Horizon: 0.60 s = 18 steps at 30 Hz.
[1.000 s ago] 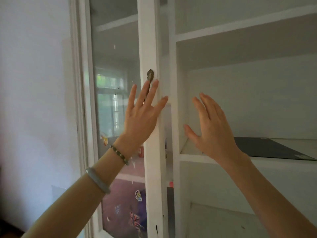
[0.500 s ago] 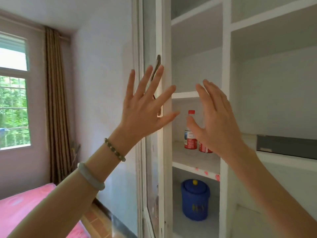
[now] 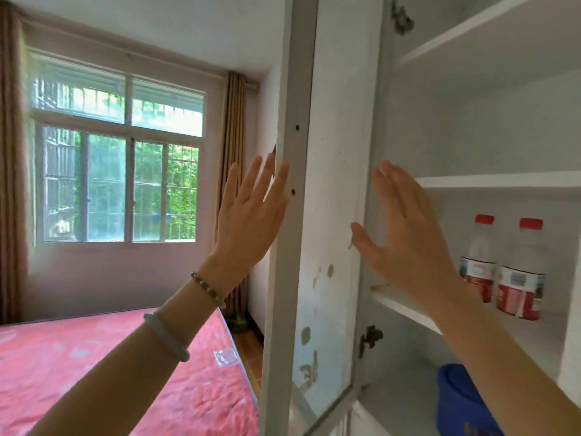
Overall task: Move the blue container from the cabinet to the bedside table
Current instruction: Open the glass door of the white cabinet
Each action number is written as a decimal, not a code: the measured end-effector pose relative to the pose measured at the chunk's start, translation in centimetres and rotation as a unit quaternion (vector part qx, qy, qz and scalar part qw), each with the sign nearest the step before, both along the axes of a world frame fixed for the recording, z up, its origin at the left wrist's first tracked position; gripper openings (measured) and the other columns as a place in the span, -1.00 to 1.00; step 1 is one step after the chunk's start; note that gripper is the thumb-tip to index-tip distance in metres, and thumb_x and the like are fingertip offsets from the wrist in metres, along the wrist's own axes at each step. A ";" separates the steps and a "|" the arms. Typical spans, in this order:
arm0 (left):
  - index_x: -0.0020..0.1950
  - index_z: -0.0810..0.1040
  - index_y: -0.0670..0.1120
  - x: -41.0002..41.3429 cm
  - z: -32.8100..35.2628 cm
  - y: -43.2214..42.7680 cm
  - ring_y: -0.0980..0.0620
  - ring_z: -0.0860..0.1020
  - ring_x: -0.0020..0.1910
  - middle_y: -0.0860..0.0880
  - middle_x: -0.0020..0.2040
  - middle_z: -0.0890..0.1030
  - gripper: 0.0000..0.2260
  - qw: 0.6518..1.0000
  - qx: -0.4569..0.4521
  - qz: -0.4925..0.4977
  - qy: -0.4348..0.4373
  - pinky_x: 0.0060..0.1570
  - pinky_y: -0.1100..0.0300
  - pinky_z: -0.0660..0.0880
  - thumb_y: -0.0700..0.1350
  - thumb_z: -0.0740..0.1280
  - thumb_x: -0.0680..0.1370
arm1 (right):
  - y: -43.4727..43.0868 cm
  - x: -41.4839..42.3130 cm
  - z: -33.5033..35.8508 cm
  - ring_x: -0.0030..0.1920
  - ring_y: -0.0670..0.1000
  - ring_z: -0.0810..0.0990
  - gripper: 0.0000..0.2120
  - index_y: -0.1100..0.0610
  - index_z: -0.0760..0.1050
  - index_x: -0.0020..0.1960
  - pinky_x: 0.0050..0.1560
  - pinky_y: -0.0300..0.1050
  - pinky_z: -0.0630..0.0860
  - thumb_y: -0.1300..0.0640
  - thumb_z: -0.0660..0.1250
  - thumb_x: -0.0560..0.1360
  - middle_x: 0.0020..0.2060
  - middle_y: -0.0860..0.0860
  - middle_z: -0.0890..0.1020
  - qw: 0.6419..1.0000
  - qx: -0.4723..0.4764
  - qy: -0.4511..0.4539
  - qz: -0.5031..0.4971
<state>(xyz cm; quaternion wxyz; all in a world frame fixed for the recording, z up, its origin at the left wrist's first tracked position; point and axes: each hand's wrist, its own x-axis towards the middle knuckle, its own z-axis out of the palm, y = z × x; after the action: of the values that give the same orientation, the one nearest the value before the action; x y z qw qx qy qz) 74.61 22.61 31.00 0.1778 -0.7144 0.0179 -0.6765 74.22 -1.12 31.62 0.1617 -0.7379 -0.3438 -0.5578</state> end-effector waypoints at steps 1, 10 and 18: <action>0.49 0.21 -0.17 0.3 -0.4 0.6 -0.14 0.19 0.46 -0.18 0.48 0.25 -0.57 1.000 -0.002 0.005 0.007 0.43 -0.16 0.08 -0.02 -0.05 0.67 | 0.9 0.3 -0.1 0.41 0.13 0.09 -0.37 0.23 0.12 0.43 0.37 0.00 0.01 -0.07 0.14 0.47 0.42 0.23 0.22 1.000 0.000 -0.002 0.006; 0.47 0.21 -0.24 3.2 -1.1 5.6 -0.11 0.19 0.46 -0.18 0.46 0.27 -0.60 0.996 -0.016 0.075 0.050 0.43 -0.11 0.11 -0.12 0.02 0.66 | 6.2 3.0 -0.4 0.39 0.20 0.22 -0.37 0.27 0.18 0.40 0.36 0.05 0.10 -0.09 0.11 0.46 0.38 0.26 0.29 0.999 -0.005 -0.016 0.032; 0.46 0.19 -0.28 4.9 -1.0 7.9 -0.15 0.21 0.45 -0.23 0.45 0.27 -0.52 0.990 -0.043 0.110 0.080 0.41 -0.16 0.15 -0.23 0.22 0.57 | 7.4 5.0 -0.7 0.36 0.24 0.28 -0.38 0.28 0.23 0.38 0.33 0.08 0.10 -0.04 0.23 0.44 0.36 0.27 0.33 0.999 -0.003 -0.017 0.039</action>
<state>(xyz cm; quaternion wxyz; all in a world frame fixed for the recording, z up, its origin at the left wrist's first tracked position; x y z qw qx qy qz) 79.49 30.48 30.02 0.2185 -0.7707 -0.0757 -0.5938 79.19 6.26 30.94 0.1754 -0.7148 -0.3771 -0.5623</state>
